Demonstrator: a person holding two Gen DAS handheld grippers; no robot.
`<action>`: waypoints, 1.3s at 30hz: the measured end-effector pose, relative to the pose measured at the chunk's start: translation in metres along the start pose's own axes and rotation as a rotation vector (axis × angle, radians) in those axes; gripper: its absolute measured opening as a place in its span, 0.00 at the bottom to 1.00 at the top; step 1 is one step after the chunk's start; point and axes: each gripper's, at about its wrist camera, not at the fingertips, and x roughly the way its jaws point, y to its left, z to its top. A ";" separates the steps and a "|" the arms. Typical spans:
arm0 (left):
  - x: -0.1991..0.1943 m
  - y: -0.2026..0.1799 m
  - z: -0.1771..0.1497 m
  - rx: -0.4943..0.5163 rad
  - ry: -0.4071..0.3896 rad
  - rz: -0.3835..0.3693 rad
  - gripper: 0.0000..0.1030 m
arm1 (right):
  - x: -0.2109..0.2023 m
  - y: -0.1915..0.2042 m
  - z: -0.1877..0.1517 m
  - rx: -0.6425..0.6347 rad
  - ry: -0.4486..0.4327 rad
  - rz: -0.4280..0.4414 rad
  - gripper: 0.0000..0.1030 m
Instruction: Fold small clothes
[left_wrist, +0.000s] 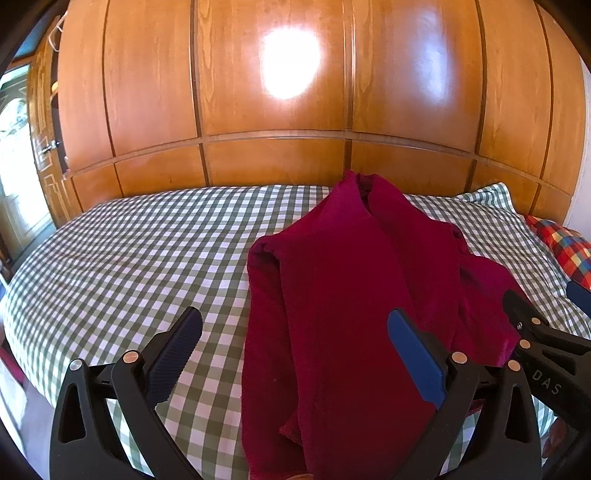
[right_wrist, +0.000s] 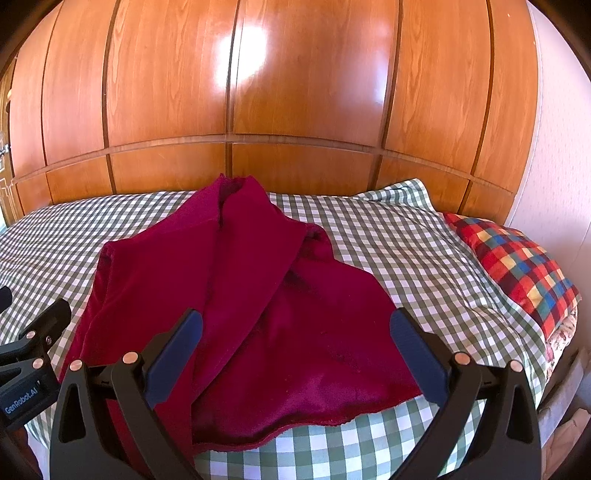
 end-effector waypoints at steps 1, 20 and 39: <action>0.000 0.000 0.000 0.001 0.000 -0.001 0.97 | 0.000 0.000 0.000 0.002 0.001 0.001 0.98; 0.003 -0.002 -0.001 0.020 0.020 -0.036 0.97 | 0.013 -0.001 -0.006 -0.006 0.051 0.006 0.98; -0.016 -0.071 -0.065 0.644 0.164 -0.507 0.69 | 0.052 -0.102 -0.025 0.335 0.323 0.192 0.98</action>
